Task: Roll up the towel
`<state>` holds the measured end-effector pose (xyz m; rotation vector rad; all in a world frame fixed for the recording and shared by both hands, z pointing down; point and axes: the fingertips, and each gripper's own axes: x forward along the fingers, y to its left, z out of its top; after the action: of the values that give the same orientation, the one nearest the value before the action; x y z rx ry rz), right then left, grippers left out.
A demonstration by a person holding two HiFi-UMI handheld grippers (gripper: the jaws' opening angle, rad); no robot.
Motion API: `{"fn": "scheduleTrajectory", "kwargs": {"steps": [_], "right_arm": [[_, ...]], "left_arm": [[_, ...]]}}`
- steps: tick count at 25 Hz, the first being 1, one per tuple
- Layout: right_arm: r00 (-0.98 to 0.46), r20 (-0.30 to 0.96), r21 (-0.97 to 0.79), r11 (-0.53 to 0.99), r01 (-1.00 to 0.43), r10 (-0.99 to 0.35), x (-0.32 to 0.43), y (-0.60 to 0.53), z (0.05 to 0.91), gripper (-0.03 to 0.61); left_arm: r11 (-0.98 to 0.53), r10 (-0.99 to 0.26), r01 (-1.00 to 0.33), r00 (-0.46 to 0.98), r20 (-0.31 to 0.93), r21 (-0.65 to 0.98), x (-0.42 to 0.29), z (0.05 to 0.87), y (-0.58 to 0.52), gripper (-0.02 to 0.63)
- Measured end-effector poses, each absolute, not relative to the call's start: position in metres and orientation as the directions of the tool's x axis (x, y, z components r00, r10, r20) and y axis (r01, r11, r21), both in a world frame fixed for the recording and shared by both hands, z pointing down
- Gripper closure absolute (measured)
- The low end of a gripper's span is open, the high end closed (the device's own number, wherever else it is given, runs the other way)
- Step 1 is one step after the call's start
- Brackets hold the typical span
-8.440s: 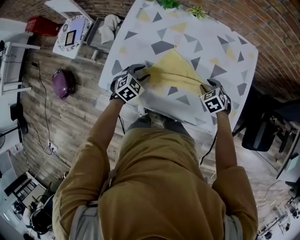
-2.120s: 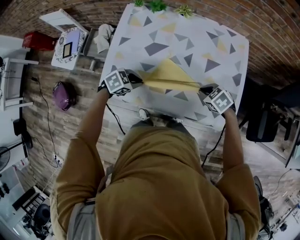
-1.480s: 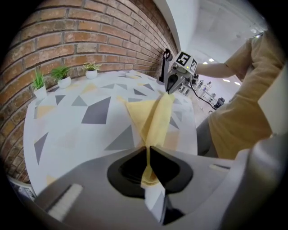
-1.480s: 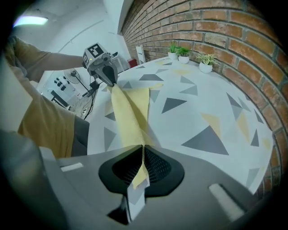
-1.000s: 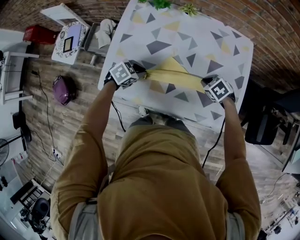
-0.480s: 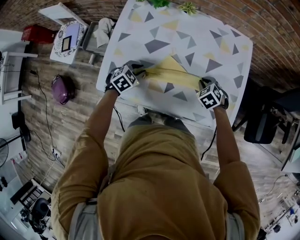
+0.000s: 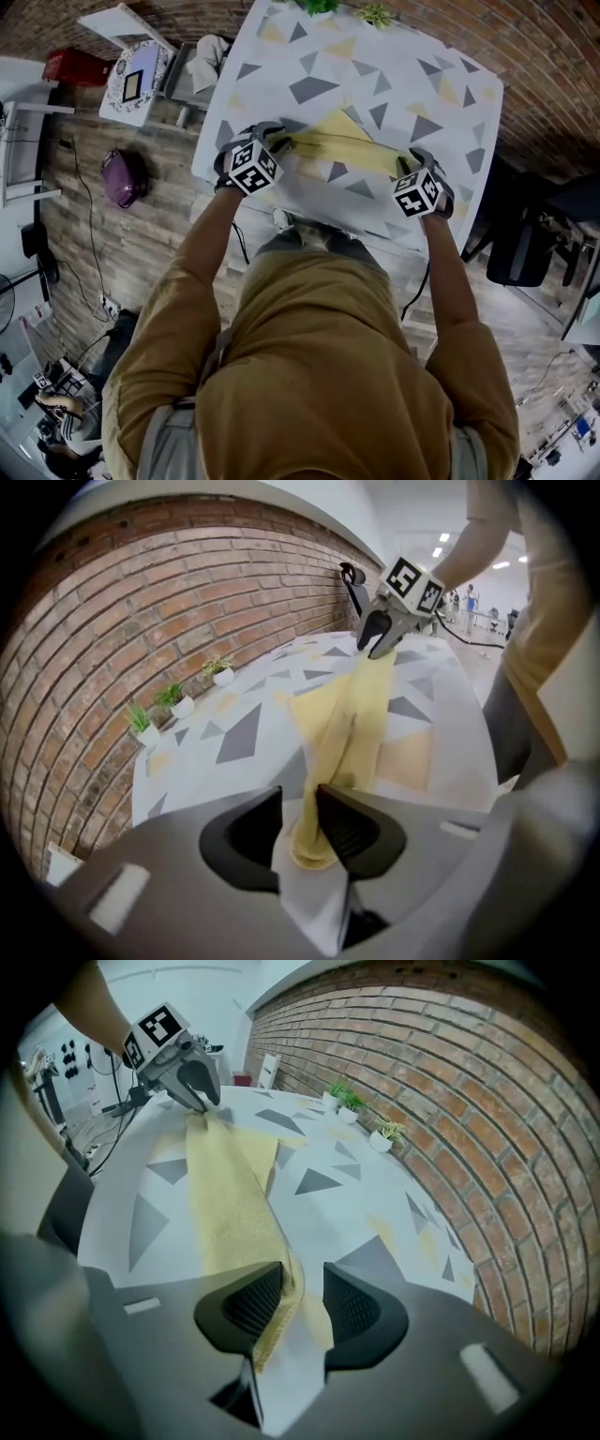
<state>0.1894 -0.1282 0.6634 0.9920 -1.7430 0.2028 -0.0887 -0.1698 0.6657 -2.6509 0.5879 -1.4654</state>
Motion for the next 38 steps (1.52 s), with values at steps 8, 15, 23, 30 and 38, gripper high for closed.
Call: {"fn": "scheduleTrajectory", "kwargs": {"steps": [8, 15, 23, 30, 38], "right_arm": [[-0.018, 0.819, 0.384, 0.572, -0.725, -0.573, 0.196, -0.133, 0.659, 0.402], [-0.033, 0.786, 0.321, 0.454, -0.831, -0.617, 0.211, -0.139, 0.643, 0.327], [-0.055, 0.750, 0.296, 0.408, -0.864, -0.659, 0.214, -0.139, 0.623, 0.327], [-0.091, 0.719, 0.270, 0.398, -0.877, -0.689, 0.210, -0.129, 0.608, 0.328], [-0.120, 0.674, 0.306, 0.423, -0.853, -0.729, 0.202, -0.108, 0.591, 0.328]], "left_arm": [[-0.881, -0.456, -0.335, 0.411, 0.789, -0.335, -0.092, 0.666, -0.174, 0.462], [-0.830, -0.522, -0.449, 0.420, 0.742, -0.331, -0.101, 0.646, -0.181, 0.400], [-0.789, -0.559, -0.536, 0.426, 0.712, -0.300, -0.111, 0.635, -0.171, 0.400], [-0.776, -0.582, -0.557, 0.455, 0.674, -0.294, -0.121, 0.615, -0.157, 0.400], [-0.808, -0.567, -0.489, 0.488, 0.664, -0.329, -0.122, 0.605, -0.131, 0.400]]}}
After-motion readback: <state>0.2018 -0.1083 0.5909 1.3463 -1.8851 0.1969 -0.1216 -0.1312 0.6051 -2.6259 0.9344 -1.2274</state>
